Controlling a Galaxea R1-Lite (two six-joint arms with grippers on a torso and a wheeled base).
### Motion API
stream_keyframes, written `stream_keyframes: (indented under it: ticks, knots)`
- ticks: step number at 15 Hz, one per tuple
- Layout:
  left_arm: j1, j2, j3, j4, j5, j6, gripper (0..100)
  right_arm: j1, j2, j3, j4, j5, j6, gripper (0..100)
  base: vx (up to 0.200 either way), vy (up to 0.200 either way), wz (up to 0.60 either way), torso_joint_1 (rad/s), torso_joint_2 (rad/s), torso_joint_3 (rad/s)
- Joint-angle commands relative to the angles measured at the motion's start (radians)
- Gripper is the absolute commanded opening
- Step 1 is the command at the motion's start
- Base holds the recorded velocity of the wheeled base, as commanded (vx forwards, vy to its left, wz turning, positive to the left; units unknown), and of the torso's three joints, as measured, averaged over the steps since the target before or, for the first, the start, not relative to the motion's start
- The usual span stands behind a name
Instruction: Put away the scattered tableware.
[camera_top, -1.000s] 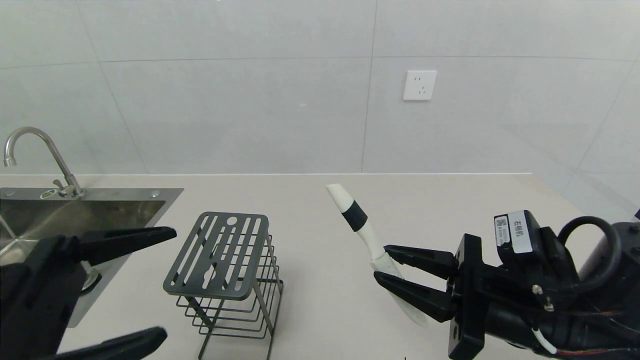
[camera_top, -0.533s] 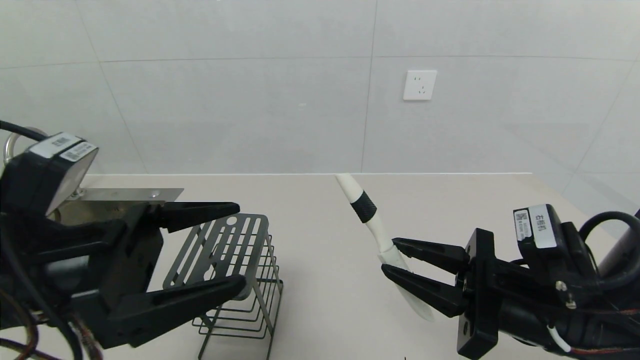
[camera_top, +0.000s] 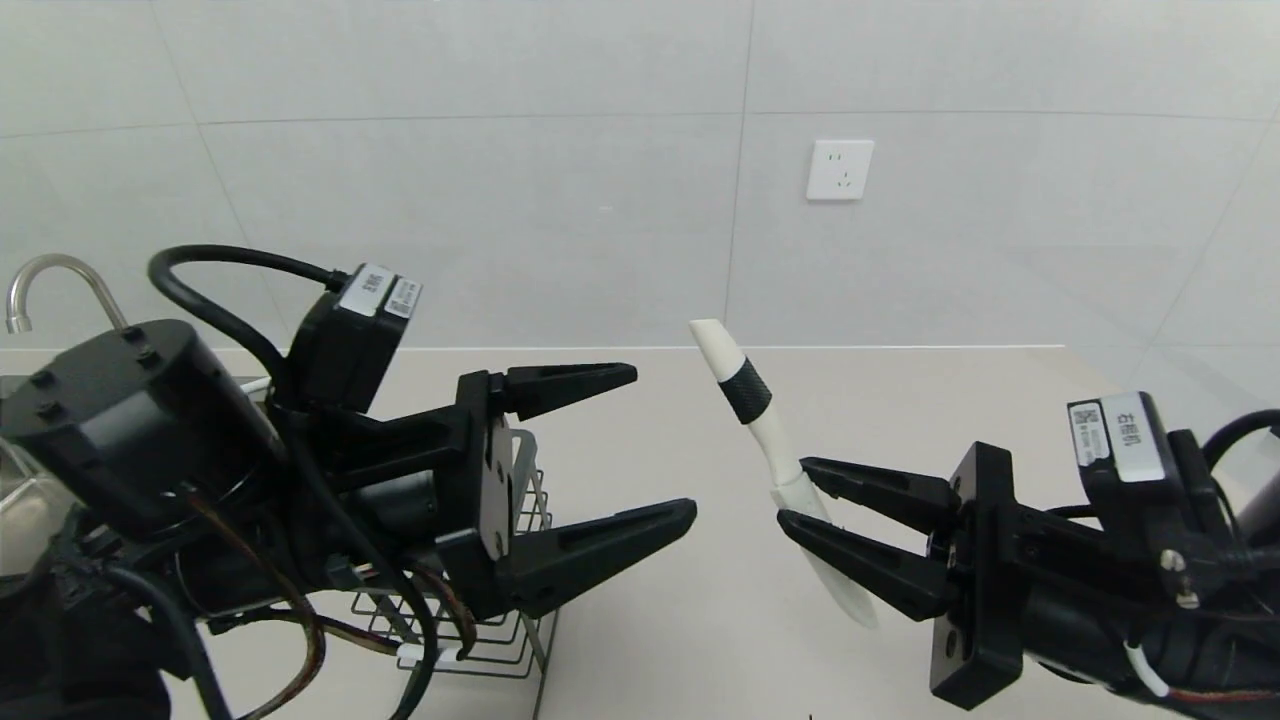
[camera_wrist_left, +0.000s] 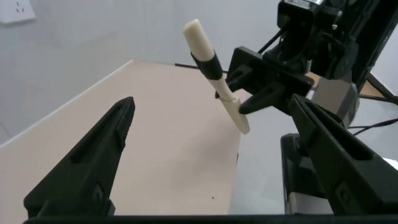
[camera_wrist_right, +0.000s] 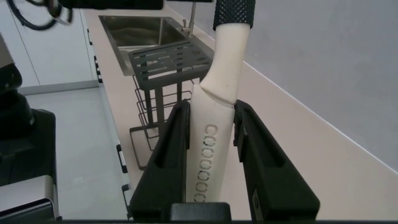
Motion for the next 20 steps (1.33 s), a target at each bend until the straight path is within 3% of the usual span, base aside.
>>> stream_keyframes:
  ticks: [1,4,6,11,13,18,20]
  knots:
    - [-0.024,0.056,-0.027,-0.005,0.002,-0.005,100,-0.002,-0.014,-0.001,-0.001,0.0,-0.001,0,0.0,0.0,0.0,0.0,0.0,0.0]
    - [-0.076,0.067,-0.067,-0.005,0.002,-0.037,100,-0.002,-0.023,-0.012,-0.013,0.0,0.001,0,0.0,0.0,0.0,0.0,0.0,0.0]
    - [-0.093,0.072,-0.091,-0.01,0.002,-0.04,100,-0.005,-0.029,-0.009,-0.013,0.0,0.001,0,0.0,0.0,0.0,0.0,0.0,0.0]
    - [-0.093,0.082,-0.173,-0.013,0.022,-0.06,100,-0.005,-0.033,-0.015,-0.016,0.0,0.001,0,0.0,0.0,0.0,0.0,0.0,0.0]
    - [-0.093,0.096,-0.242,-0.013,0.052,-0.102,100,-0.005,-0.036,-0.018,-0.033,0.0,0.001,0,0.0,0.0,0.0,0.0,0.0,0.0]
    - [-0.105,0.128,-0.266,-0.028,0.054,-0.137,100,0.004,-0.011,-0.065,-0.05,0.003,0.002,0,0.0,0.0,0.0,0.0,0.0,0.0]
    - [-0.101,0.161,-0.269,-0.094,0.055,-0.138,100,0.004,0.021,-0.098,-0.051,0.011,0.007,0,0.0,0.0,0.0,0.0,0.0,0.0]
